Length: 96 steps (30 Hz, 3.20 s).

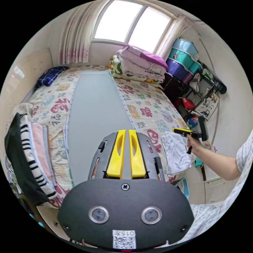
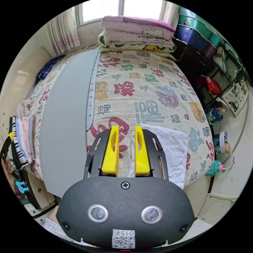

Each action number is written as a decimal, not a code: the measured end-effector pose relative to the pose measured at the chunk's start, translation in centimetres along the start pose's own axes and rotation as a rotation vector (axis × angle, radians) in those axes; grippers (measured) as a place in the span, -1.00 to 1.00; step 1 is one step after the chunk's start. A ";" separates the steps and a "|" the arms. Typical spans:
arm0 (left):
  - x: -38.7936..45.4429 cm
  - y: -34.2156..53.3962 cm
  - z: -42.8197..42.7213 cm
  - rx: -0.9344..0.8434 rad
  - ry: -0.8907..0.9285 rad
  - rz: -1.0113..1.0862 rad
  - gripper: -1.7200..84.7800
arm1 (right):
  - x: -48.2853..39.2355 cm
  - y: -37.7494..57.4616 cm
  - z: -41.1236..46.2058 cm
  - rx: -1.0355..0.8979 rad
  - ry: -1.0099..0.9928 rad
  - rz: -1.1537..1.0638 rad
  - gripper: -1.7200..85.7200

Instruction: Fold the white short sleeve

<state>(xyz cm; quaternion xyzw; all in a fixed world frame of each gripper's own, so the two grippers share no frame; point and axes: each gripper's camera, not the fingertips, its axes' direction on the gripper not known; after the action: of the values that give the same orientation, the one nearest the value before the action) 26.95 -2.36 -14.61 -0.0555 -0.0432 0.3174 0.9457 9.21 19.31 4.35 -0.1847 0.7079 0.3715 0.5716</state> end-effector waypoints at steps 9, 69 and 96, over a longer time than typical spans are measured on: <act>12.3 -10.3 16.6 -0.161 0.101 -0.070 -0.96 | -9.0 -18.5 -5.2 -0.207 -0.036 -0.055 -0.85; -13.9 10.7 -40.0 0.101 -0.123 -0.234 -0.94 | -56.7 -22.7 -114.6 0.145 -0.970 0.221 -0.96; -24.4 19.0 -4.9 -0.263 -0.630 -0.345 -0.95 | -49.5 -24.2 -62.9 -0.247 -0.306 0.237 -0.90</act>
<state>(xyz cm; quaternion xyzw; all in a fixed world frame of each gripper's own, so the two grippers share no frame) -3.20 -2.48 -23.08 -0.0683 -0.3807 0.1470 0.9104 -2.68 -50.99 47.97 -0.1105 0.5787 0.5437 0.5978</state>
